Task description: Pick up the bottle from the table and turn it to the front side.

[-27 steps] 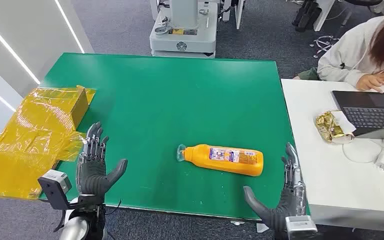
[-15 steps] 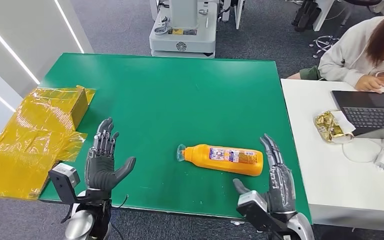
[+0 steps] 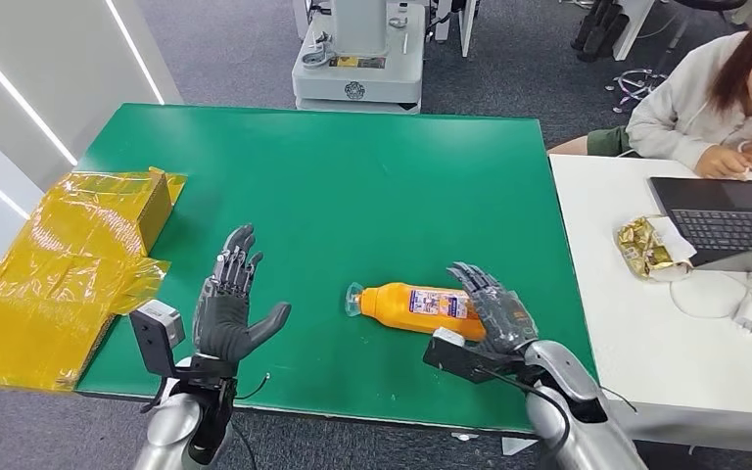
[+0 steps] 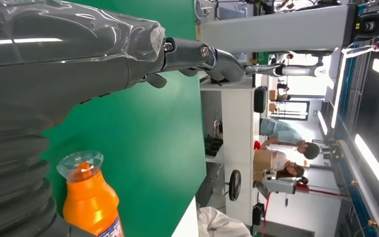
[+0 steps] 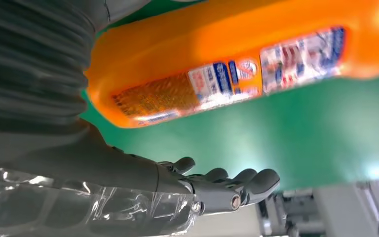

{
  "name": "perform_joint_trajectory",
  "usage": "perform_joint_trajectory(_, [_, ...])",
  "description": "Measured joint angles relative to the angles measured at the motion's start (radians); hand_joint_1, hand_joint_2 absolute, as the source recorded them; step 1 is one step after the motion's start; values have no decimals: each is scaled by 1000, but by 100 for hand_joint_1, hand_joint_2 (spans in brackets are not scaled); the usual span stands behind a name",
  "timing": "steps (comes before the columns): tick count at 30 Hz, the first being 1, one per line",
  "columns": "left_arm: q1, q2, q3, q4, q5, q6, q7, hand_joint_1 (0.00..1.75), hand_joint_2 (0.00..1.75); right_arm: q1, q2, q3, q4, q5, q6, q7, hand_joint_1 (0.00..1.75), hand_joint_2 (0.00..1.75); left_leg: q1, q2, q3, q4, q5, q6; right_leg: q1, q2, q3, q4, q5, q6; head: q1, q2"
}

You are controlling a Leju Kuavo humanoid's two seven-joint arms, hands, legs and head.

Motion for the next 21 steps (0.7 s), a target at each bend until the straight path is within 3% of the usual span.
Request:
perform_joint_trajectory(5, [-2,7,0,16,10,3,10,0,175,-117,-5,86,156,12,41,2,0,175,0,0,0,0,0,0,0,0,0,0,0,0,0,0])
perform_joint_trajectory(12, [-14,12,0,38,21,1,18,0,175,-204,-14,159,264,-10,129,38,0,175,0,0,0,0,0,0,0,0,0,0,0,0,0,0])
perform_joint_trajectory(13, [-16,13,0,41,22,2,21,0,175,-211,-21,169,268,-19,144,54,28,175,0,-1,1,0,0,0,0,-1,0,0,0,0,0,0])
perform_joint_trajectory(16, [-16,15,0,44,25,3,28,0,175,-216,-52,188,251,-52,182,103,159,175,0,-1,0,0,0,0,0,-2,1,0,0,0,0,0])
perform_joint_trajectory(17, [-14,17,0,44,26,3,31,0,175,-215,-64,193,240,-63,194,115,175,175,0,-2,0,0,0,0,0,-2,1,0,0,0,0,0])
perform_joint_trajectory(21, [-7,24,0,44,34,3,38,0,175,-213,-124,212,185,-119,246,149,175,175,0,-2,0,1,0,0,0,-2,1,-1,0,0,0,0])
